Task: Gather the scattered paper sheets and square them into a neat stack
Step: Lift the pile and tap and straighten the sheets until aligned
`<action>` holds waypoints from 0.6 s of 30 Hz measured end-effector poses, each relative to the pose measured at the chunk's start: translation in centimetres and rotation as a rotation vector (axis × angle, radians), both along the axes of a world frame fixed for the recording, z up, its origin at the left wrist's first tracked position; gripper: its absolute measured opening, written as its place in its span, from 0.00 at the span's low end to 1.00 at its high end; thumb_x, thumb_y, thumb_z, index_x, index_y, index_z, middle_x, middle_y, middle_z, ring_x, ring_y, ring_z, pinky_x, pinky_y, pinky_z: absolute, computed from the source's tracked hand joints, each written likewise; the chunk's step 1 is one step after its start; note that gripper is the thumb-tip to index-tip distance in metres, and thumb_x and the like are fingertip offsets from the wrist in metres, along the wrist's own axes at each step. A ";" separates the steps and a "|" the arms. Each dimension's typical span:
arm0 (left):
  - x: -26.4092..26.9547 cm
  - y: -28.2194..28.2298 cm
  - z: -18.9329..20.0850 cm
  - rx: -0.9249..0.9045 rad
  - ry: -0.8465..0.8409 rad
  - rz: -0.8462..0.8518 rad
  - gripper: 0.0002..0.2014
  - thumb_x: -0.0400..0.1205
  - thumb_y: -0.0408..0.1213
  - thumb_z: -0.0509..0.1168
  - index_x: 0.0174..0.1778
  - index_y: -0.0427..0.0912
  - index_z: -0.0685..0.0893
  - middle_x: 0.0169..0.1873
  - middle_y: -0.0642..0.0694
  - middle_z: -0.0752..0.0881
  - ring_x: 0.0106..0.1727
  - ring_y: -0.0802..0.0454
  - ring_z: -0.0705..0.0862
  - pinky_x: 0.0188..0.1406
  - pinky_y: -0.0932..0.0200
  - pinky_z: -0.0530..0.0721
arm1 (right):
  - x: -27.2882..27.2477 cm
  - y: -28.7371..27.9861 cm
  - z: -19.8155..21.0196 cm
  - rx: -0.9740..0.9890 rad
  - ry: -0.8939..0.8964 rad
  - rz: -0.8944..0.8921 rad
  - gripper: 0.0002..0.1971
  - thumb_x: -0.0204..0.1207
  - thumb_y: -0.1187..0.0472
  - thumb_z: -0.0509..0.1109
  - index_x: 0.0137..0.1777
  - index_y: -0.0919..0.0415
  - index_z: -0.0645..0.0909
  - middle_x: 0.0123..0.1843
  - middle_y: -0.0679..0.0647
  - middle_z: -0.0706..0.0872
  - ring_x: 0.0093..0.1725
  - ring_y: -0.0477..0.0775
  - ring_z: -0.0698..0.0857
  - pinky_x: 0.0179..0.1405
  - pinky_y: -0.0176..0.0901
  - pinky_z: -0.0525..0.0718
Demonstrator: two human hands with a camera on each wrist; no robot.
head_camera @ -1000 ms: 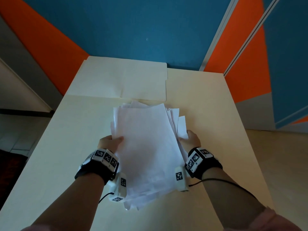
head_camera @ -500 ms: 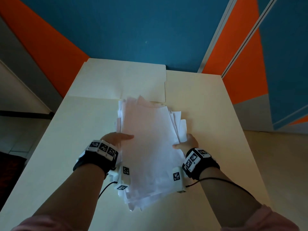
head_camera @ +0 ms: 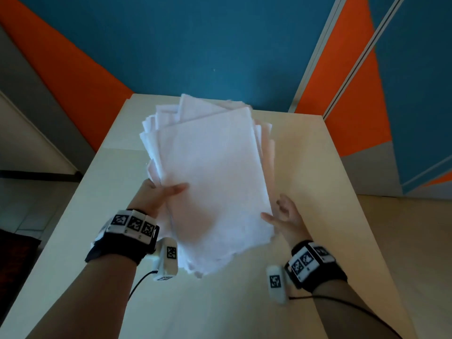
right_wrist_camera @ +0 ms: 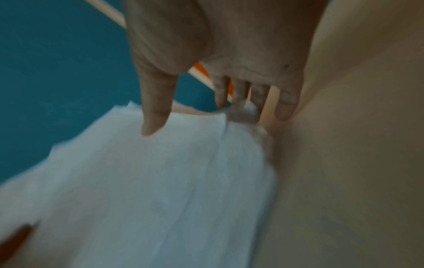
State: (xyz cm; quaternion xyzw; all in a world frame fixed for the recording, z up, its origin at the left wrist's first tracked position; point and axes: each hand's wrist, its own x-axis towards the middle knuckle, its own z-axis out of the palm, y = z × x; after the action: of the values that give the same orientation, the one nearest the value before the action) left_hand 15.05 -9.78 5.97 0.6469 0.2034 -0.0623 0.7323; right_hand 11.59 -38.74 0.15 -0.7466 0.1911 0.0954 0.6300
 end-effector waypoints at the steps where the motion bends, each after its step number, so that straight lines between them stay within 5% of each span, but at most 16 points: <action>1: 0.1 0.2 0.7 0.014 -0.024 -0.045 0.14 0.58 0.32 0.80 0.37 0.34 0.87 0.28 0.44 0.91 0.32 0.47 0.90 0.31 0.60 0.88 | 0.8 -0.1 1.1 -0.008 -0.044 0.008 0.42 0.68 0.64 0.77 0.79 0.52 0.59 0.76 0.49 0.71 0.72 0.46 0.70 0.65 0.38 0.68; 3: 0.1 0.5 2.0 0.034 -0.072 -0.113 0.16 0.48 0.37 0.81 0.31 0.37 0.90 0.27 0.46 0.92 0.32 0.48 0.91 0.33 0.58 0.88 | 2.7 0.0 4.1 0.091 -0.159 0.032 0.44 0.66 0.69 0.77 0.79 0.52 0.59 0.77 0.48 0.69 0.72 0.45 0.70 0.68 0.43 0.69; 6: 0.2 0.2 4.0 0.044 -0.190 -0.144 0.08 0.61 0.26 0.78 0.31 0.40 0.89 0.26 0.52 0.91 0.29 0.57 0.90 0.29 0.66 0.86 | 4.7 0.0 8.7 0.301 -0.289 0.133 0.43 0.55 0.67 0.80 0.73 0.62 0.69 0.64 0.52 0.86 0.62 0.51 0.85 0.60 0.49 0.85; 9: 0.3 -0.3 6.4 0.091 -0.330 -0.097 0.08 0.69 0.21 0.72 0.36 0.39 0.86 0.26 0.55 0.91 0.30 0.61 0.89 0.29 0.68 0.85 | 5.5 0.5 12.2 0.266 -0.328 0.162 0.34 0.40 0.53 0.87 0.51 0.61 0.84 0.46 0.47 0.93 0.50 0.49 0.90 0.51 0.43 0.87; 11: 0.5 -0.5 8.1 0.127 -0.410 -0.072 0.09 0.69 0.24 0.74 0.37 0.42 0.86 0.29 0.58 0.91 0.33 0.63 0.89 0.32 0.68 0.86 | 5.7 1.0 13.7 0.166 -0.425 0.073 0.23 0.41 0.54 0.88 0.37 0.52 0.85 0.40 0.45 0.91 0.46 0.46 0.90 0.58 0.50 0.85; 14: 0.7 -0.8 9.2 0.128 -0.501 -0.066 0.11 0.70 0.24 0.74 0.45 0.41 0.86 0.33 0.58 0.91 0.38 0.63 0.90 0.36 0.66 0.87 | 5.6 2.4 14.6 0.118 -0.541 -0.032 0.21 0.56 0.69 0.83 0.42 0.43 0.84 0.47 0.39 0.88 0.50 0.38 0.87 0.63 0.49 0.83; 18: 0.5 -1.1 6.6 0.139 -0.409 -0.147 0.16 0.71 0.21 0.71 0.47 0.46 0.83 0.29 0.64 0.90 0.34 0.71 0.88 0.33 0.74 0.83 | 5.0 3.1 12.1 0.115 -0.411 0.065 0.26 0.59 0.73 0.81 0.55 0.51 0.82 0.52 0.44 0.89 0.51 0.36 0.87 0.61 0.43 0.82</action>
State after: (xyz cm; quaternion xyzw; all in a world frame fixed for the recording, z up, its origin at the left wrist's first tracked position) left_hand 15.54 -10.85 12.54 0.7081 0.0066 0.0312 0.7054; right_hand 16.57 -35.69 12.29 -0.7190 0.0285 -0.0278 0.6939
